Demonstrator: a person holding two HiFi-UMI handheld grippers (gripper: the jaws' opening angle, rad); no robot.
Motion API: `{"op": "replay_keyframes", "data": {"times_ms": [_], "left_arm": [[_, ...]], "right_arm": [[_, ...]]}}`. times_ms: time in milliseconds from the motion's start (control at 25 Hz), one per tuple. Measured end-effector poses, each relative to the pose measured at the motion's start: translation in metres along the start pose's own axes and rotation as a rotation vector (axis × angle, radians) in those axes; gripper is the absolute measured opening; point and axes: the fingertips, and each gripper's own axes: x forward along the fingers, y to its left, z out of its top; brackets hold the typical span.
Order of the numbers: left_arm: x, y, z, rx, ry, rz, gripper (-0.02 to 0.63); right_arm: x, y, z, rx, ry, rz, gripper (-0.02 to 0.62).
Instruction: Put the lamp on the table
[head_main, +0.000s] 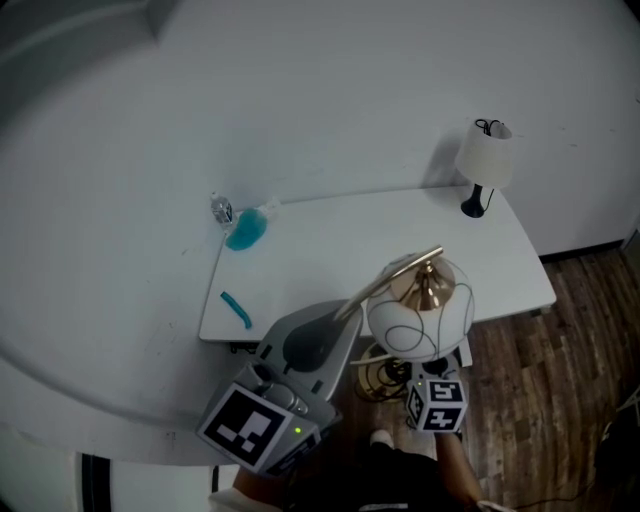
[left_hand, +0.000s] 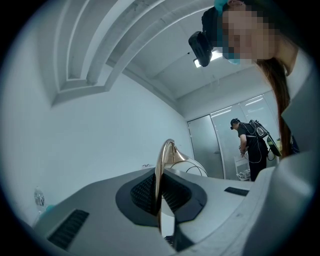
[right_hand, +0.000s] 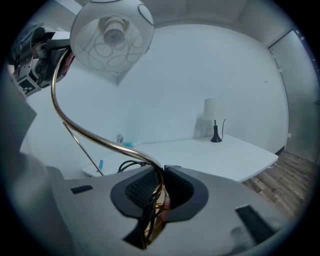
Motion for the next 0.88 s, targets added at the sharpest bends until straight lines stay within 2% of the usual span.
{"op": "replay_keyframes", "data": {"times_ms": [880], "left_arm": [[0.028, 0.014, -0.030, 0.000, 0.007, 0.076, 0.006]], "right_arm": [[0.046, -0.019, -0.007, -0.028, 0.017, 0.061, 0.049]]}}
